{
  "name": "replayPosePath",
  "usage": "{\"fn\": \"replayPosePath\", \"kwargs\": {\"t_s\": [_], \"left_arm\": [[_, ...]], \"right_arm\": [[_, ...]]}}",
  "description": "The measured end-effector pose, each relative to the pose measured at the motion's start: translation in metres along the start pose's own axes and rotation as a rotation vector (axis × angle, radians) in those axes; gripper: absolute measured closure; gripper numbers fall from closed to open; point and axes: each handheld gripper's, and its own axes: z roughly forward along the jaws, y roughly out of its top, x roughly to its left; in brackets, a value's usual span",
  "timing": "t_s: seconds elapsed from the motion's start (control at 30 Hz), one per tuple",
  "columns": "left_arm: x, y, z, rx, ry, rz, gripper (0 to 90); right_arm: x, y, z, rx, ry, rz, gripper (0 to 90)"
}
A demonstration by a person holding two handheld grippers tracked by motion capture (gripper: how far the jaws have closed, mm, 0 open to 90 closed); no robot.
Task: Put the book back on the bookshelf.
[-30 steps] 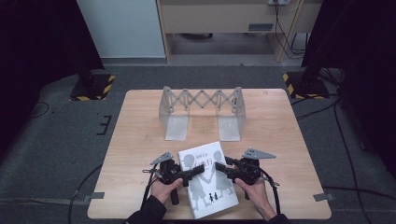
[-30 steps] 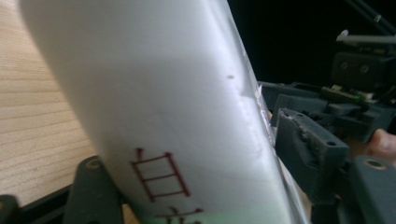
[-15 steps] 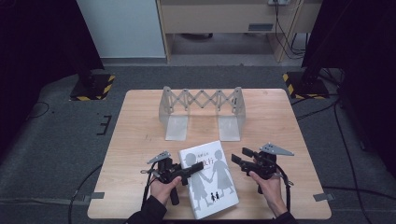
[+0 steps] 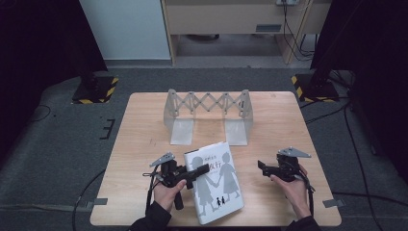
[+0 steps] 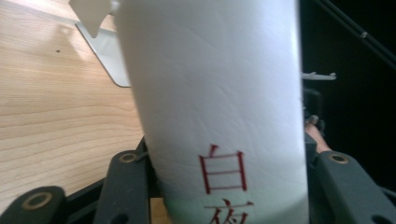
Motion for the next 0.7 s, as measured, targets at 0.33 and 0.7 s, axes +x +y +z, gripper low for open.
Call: {"fn": "replayPosePath", "kwargs": {"t_s": [0.33,0.7], "left_arm": [[-0.016,0.011,0.003,0.018,0.0,0.06,51.9],[-0.031,0.028,-0.001,0.0,0.034,0.153,52.8]], "right_arm": [[-0.022,-0.009,-0.006,0.015,-0.07,0.007,9.1],[-0.029,-0.016,0.002,0.039,-0.114,-0.013,7.7]]}}
